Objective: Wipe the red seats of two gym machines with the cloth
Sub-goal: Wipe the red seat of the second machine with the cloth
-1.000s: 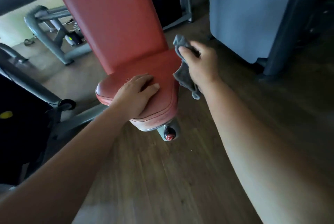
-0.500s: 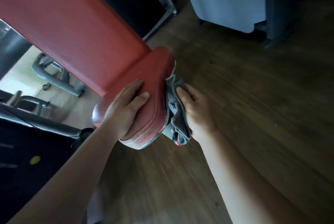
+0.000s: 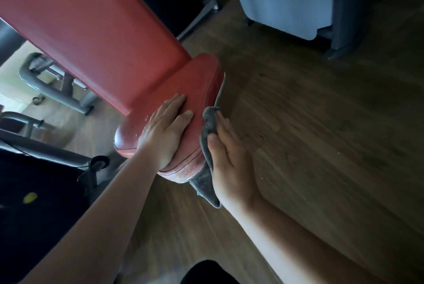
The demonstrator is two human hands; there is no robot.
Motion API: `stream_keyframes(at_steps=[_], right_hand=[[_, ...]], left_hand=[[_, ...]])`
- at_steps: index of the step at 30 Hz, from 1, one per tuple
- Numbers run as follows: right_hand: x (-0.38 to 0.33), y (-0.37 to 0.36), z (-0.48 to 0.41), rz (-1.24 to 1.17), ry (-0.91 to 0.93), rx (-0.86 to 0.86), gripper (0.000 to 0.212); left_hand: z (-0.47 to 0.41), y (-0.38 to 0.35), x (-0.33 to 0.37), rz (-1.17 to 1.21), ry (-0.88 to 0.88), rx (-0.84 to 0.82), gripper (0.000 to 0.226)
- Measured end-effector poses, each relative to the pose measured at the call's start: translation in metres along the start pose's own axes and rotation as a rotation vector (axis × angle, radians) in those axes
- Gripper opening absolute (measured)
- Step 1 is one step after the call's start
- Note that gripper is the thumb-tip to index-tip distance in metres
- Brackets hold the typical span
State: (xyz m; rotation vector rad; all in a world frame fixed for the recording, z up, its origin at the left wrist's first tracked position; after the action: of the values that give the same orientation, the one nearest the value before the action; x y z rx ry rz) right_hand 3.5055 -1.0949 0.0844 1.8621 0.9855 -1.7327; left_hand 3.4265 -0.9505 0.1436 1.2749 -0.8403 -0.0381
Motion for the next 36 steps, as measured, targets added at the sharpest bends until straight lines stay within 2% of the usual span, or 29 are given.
stream_keyframes(at_steps=[2,5,11,15,19,24,26,32,36], right_hand=[[0.006,-0.004,-0.021,0.003,-0.026,-0.065,0.052],[0.012,-0.005,-0.053,-0.007,-0.109,-0.071,0.057],[-0.007,-0.008,0.026,-0.029,0.014,-0.021,0.053],[0.011,-0.012,-0.041,-0.052,-0.058,-0.096,0.057],[0.018,-0.014,-0.109,0.129,-0.031,-0.174,0.056],[0.020,-0.019,-0.049,-0.166,-0.134,-0.097,0.061],[0.027,-0.019,-0.032,-0.201,-0.162,-0.074,0.063],[0.030,-0.013,-0.137,0.090,-0.115,-0.063,0.059],[0.028,-0.013,-0.129,0.064,-0.122,-0.057,0.060]], left_hand=[[0.000,0.000,0.000,-0.015,0.000,-0.008,0.079],[-0.001,-0.001,0.001,-0.021,0.001,-0.009,0.074],[-0.004,-0.002,-0.001,-0.026,-0.012,-0.015,0.076],[-0.005,-0.001,-0.004,-0.021,-0.013,0.002,0.071],[-0.005,0.000,-0.004,-0.009,-0.020,0.009,0.074],[-0.005,0.000,-0.003,-0.003,-0.023,0.007,0.075],[-0.006,0.000,-0.004,0.010,-0.020,0.011,0.076],[-0.008,0.000,-0.009,0.050,-0.014,0.029,0.072],[-0.006,0.001,-0.009,0.045,-0.021,0.032,0.071]])
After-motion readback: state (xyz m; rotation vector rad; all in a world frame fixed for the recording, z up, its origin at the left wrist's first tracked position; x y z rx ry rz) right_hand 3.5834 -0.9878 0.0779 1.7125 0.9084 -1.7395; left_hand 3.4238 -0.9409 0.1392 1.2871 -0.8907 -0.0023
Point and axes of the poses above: each hand's wrist, its own z-axis away from the middle knuckle, its own y-axis out of the back of the hand, x = y × z, the point moved 10 cm from there along -z, towards the middle knuckle, and after that the axes turned 7 degrees about z, right-handed, at the moved point
